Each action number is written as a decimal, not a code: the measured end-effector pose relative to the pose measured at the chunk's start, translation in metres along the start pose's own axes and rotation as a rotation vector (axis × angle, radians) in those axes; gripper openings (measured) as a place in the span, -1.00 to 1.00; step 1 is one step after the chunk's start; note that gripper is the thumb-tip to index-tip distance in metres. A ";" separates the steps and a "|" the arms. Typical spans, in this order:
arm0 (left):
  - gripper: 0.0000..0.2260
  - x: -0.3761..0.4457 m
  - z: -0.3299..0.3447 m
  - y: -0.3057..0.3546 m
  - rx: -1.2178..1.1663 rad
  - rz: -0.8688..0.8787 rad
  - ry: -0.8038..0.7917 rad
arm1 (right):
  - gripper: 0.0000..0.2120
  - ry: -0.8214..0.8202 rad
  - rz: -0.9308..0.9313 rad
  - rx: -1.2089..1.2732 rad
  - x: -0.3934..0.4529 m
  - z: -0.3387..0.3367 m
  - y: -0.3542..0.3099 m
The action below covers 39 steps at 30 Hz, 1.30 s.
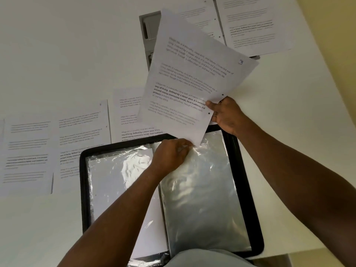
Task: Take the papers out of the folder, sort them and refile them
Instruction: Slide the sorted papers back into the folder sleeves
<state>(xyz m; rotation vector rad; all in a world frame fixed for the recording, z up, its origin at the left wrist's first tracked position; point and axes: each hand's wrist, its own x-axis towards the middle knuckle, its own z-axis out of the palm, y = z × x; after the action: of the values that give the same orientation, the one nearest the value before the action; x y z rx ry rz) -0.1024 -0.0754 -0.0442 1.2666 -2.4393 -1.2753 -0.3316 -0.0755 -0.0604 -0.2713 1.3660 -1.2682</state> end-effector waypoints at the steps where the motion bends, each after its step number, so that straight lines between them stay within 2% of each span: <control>1: -0.87 0.000 0.000 0.000 -0.013 -0.019 0.028 | -0.66 -0.013 0.013 -0.023 0.000 -0.003 -0.001; 6: -0.77 0.000 -0.002 -0.007 0.004 -0.076 0.049 | -0.66 -0.040 0.027 -0.112 0.001 -0.014 -0.010; 10: -0.71 0.000 -0.011 -0.015 0.112 -0.065 0.011 | -0.60 -0.079 0.039 -0.161 0.004 -0.021 -0.016; 15: -0.80 -0.002 -0.025 -0.034 0.235 -0.054 -0.031 | -0.60 -0.109 0.037 -0.272 0.009 -0.026 -0.022; 20: -0.81 0.006 -0.033 -0.030 0.154 -0.018 0.011 | -0.61 -0.100 0.023 -0.330 0.015 -0.028 -0.027; 24: -0.81 0.019 -0.034 -0.023 0.130 0.019 -0.049 | -0.65 -0.120 0.026 -0.429 0.019 -0.025 -0.037; 28: -0.81 0.028 -0.035 -0.020 0.158 -0.023 -0.142 | -0.70 -0.141 0.067 -0.511 0.022 -0.020 -0.046; 34: -0.88 0.031 -0.034 -0.026 0.151 -0.084 -0.144 | -0.63 -0.155 0.103 -0.599 0.030 -0.020 -0.056; 39: -0.85 0.030 -0.034 -0.031 0.136 -0.103 -0.170 | -0.63 -0.192 0.187 -0.638 0.035 -0.014 -0.062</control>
<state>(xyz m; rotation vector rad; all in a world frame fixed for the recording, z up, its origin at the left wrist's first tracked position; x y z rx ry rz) -0.0873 -0.1274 -0.0527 1.3871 -2.6502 -1.3124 -0.3841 -0.1192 -0.0361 -0.6688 1.5554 -0.6066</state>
